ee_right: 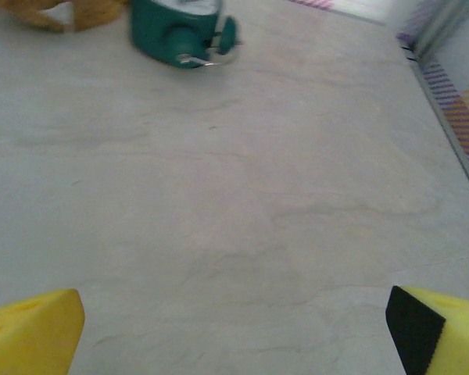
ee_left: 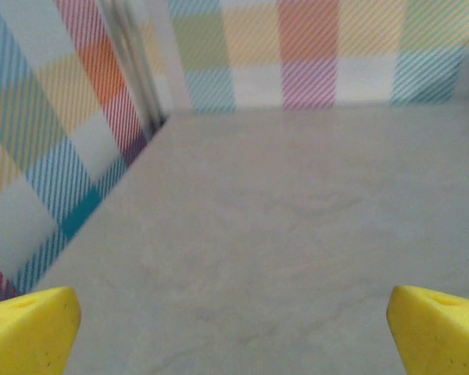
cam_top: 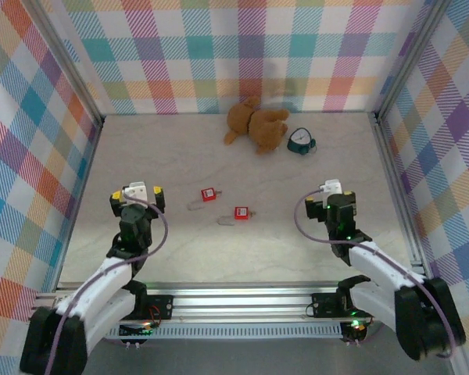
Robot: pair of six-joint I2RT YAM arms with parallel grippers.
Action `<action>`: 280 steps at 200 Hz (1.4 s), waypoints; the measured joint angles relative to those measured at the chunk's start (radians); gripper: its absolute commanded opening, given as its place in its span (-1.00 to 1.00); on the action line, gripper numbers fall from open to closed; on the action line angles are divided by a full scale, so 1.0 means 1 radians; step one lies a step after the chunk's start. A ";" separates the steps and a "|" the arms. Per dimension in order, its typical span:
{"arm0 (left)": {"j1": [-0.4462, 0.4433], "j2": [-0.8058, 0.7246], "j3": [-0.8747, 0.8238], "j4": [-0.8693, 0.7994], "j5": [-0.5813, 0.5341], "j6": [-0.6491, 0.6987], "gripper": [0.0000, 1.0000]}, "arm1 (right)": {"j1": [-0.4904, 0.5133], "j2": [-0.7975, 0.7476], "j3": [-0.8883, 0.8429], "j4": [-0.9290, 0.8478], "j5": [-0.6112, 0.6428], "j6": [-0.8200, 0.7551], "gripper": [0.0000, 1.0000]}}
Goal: Unlock with the key
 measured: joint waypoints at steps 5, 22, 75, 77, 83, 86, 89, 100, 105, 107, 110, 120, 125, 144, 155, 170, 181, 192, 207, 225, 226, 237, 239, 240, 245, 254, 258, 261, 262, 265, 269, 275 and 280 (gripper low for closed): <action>0.023 0.068 -0.005 0.038 0.024 -0.013 0.99 | -0.020 0.039 0.000 0.050 -0.013 0.000 0.98; 0.065 0.298 -0.025 0.188 0.100 -0.043 0.99 | -0.064 0.187 0.014 0.204 -0.064 0.001 0.98; 0.128 0.658 0.051 0.428 0.245 -0.105 0.99 | -0.226 0.463 0.032 0.471 -0.226 0.101 0.98; 0.129 0.657 0.053 0.428 0.247 -0.105 0.99 | -0.232 0.463 0.032 0.472 -0.230 0.105 0.98; 0.129 0.657 0.061 0.436 0.255 -0.106 0.99 | -0.240 0.464 0.035 0.474 -0.242 0.110 0.98; 0.129 0.658 0.068 0.434 0.257 -0.108 0.99 | -0.243 0.464 0.038 0.474 -0.249 0.113 0.98; 0.129 0.658 0.076 0.429 0.260 -0.109 0.99 | -0.243 0.464 0.041 0.472 -0.256 0.114 0.98; 0.130 0.658 0.112 0.407 0.281 -0.108 0.99 | -0.244 0.465 0.063 0.461 -0.280 0.121 0.98; 0.130 0.658 0.131 0.394 0.293 -0.108 0.99 | -0.244 0.465 0.074 0.459 -0.290 0.124 0.98; 0.130 0.658 0.137 0.390 0.298 -0.108 0.99 | -0.244 0.465 0.077 0.459 -0.293 0.125 0.98; 0.130 0.658 0.148 0.381 0.304 -0.108 0.99 | -0.244 0.465 0.082 0.459 -0.298 0.126 0.98; 0.130 0.658 0.175 0.370 0.325 -0.107 0.99 | -0.244 0.465 0.098 0.460 -0.312 0.132 0.98; 0.130 0.658 0.184 0.367 0.333 -0.106 0.99 | -0.244 0.465 0.103 0.460 -0.318 0.133 0.98; 0.130 0.658 0.191 0.355 0.352 -0.104 0.99 | -0.245 0.465 0.107 0.458 -0.332 0.136 0.98; 0.130 0.658 0.191 0.346 0.359 -0.103 0.99 | -0.246 0.465 0.107 0.455 -0.334 0.137 0.98; 0.130 0.658 0.191 0.336 0.369 -0.101 0.99 | -0.246 0.465 0.107 0.454 -0.340 0.137 0.98; 0.130 0.658 0.191 0.333 0.370 -0.101 0.99 | -0.246 0.465 0.107 0.454 -0.341 0.137 0.98; 0.130 0.658 0.191 0.334 0.371 -0.101 0.99 | -0.246 0.465 0.107 0.454 -0.344 0.137 0.98; 0.130 0.658 0.191 0.333 0.375 -0.101 0.99 | -0.246 0.465 0.107 0.454 -0.346 0.137 0.98; 0.130 0.658 0.191 0.333 0.377 -0.101 1.00 | -0.246 0.465 0.107 0.454 -0.348 0.137 0.98; 0.130 0.658 0.191 0.333 0.377 -0.100 1.00 | -0.246 0.465 0.107 0.454 -0.348 0.137 0.98; 0.130 0.658 0.191 0.333 0.377 -0.101 0.99 | -0.246 0.465 0.107 0.454 -0.348 0.137 0.98; 0.130 0.658 0.191 0.333 0.377 -0.100 0.99 | -0.246 0.465 0.107 0.454 -0.348 0.137 0.98; 0.130 0.658 0.191 0.333 0.377 -0.101 0.99 | -0.246 0.465 0.107 0.454 -0.348 0.137 0.98; 0.130 0.658 0.191 0.333 0.377 -0.101 0.99 | -0.246 0.465 0.107 0.454 -0.348 0.137 0.98; 0.130 0.658 0.191 0.333 0.377 -0.101 0.99 | -0.246 0.465 0.107 0.454 -0.348 0.137 0.98; 0.130 0.658 0.191 0.333 0.377 -0.101 0.99 | -0.246 0.465 0.107 0.454 -0.348 0.137 0.98; 0.130 0.658 0.191 0.333 0.377 -0.101 0.99 | -0.246 0.465 0.107 0.454 -0.348 0.137 0.98; 0.130 0.658 0.191 0.333 0.377 -0.100 0.99 | -0.246 0.465 0.107 0.454 -0.348 0.137 0.98; 0.130 0.658 0.191 0.333 0.377 -0.101 0.99 | -0.246 0.465 0.107 0.454 -0.348 0.137 0.98; 0.130 0.658 0.191 0.333 0.377 -0.101 0.99 | -0.246 0.465 0.107 0.454 -0.348 0.137 0.98; 0.130 0.658 0.191 0.333 0.377 -0.101 0.99 | -0.246 0.465 0.107 0.454 -0.348 0.137 0.98; 0.130 0.658 0.191 0.333 0.377 -0.101 0.99 | -0.246 0.465 0.107 0.454 -0.348 0.137 0.98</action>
